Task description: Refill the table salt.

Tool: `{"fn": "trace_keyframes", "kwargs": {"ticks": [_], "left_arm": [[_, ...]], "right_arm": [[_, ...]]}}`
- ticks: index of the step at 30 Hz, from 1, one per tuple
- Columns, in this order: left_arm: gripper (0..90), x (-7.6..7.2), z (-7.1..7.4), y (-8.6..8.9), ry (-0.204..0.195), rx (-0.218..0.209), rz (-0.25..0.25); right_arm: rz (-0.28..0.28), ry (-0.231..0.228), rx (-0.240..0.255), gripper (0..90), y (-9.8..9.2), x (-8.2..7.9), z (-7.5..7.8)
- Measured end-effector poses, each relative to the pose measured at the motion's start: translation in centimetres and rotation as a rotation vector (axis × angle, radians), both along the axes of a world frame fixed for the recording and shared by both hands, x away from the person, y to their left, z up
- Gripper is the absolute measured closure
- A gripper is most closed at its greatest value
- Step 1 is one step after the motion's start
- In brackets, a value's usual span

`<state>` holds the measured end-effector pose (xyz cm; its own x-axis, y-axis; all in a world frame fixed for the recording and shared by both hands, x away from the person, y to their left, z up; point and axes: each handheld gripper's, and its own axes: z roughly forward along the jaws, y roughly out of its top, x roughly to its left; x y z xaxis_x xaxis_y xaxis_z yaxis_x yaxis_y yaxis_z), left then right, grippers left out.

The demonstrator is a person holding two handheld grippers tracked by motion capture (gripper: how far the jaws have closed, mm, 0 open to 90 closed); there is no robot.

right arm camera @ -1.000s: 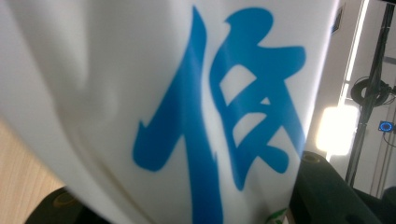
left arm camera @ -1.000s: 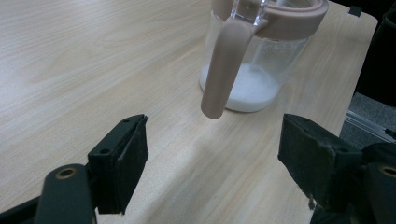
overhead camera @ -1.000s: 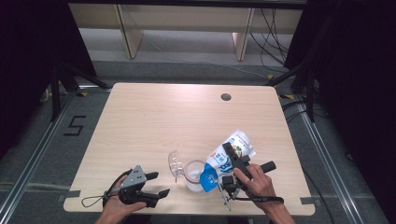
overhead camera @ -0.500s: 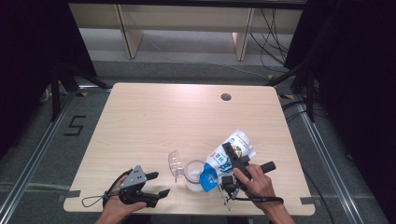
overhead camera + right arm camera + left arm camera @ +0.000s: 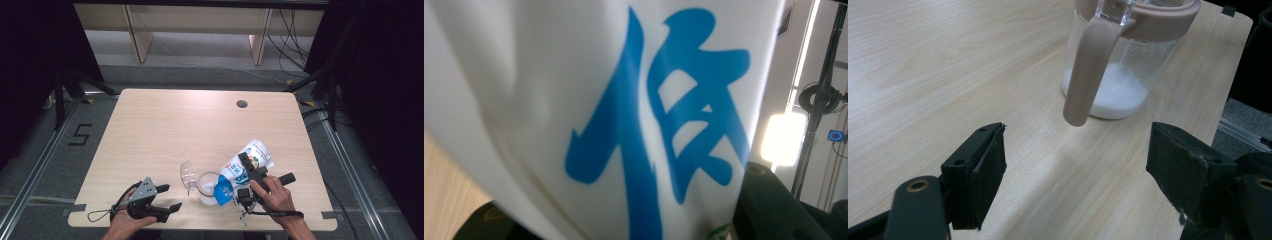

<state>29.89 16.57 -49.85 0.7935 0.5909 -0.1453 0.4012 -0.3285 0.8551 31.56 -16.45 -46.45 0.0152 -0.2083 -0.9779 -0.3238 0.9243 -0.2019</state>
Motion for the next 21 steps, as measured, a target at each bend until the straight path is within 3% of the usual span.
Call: {"fn": "trace_keyframes", "kwargs": {"ticks": [3, 8, 13, 16, 18, 21], "left_arm": [[23.3, 0.0, 0.0, 0.0, 0.0, -0.001, 0.0], [23.2, 0.0, 0.0, 0.01, 0.0, 0.0, 0.0], [22.4, -0.03, 0.03, 0.0, 0.0, 0.008, 0.006], [22.0, -0.02, 0.04, 0.02, 0.0, 0.008, 0.006], [21.8, 0.0, -0.02, -0.02, -0.002, 0.0, 0.007], [21.2, 0.04, -0.03, 0.0, 0.002, -0.002, 0.001]], "right_arm": [[-0.011, 0.005, -0.012, 63.6, -0.05, -0.05, 0.03], [-0.018, 0.009, 0.019, 63.7, -0.04, -0.1, -0.2], [-0.011, 0.002, -0.002, 64.0, 0.05, -0.11, -0.07], [-0.016, 0.009, 0.01, 64.0, 0.01, -0.11, -0.15], [-0.016, 0.004, -0.014, 64.2, 0.1, -0.16, 0.07], [-0.038, 0.021, 0.017, 64.4, -0.01, -0.3, -0.21]]}}
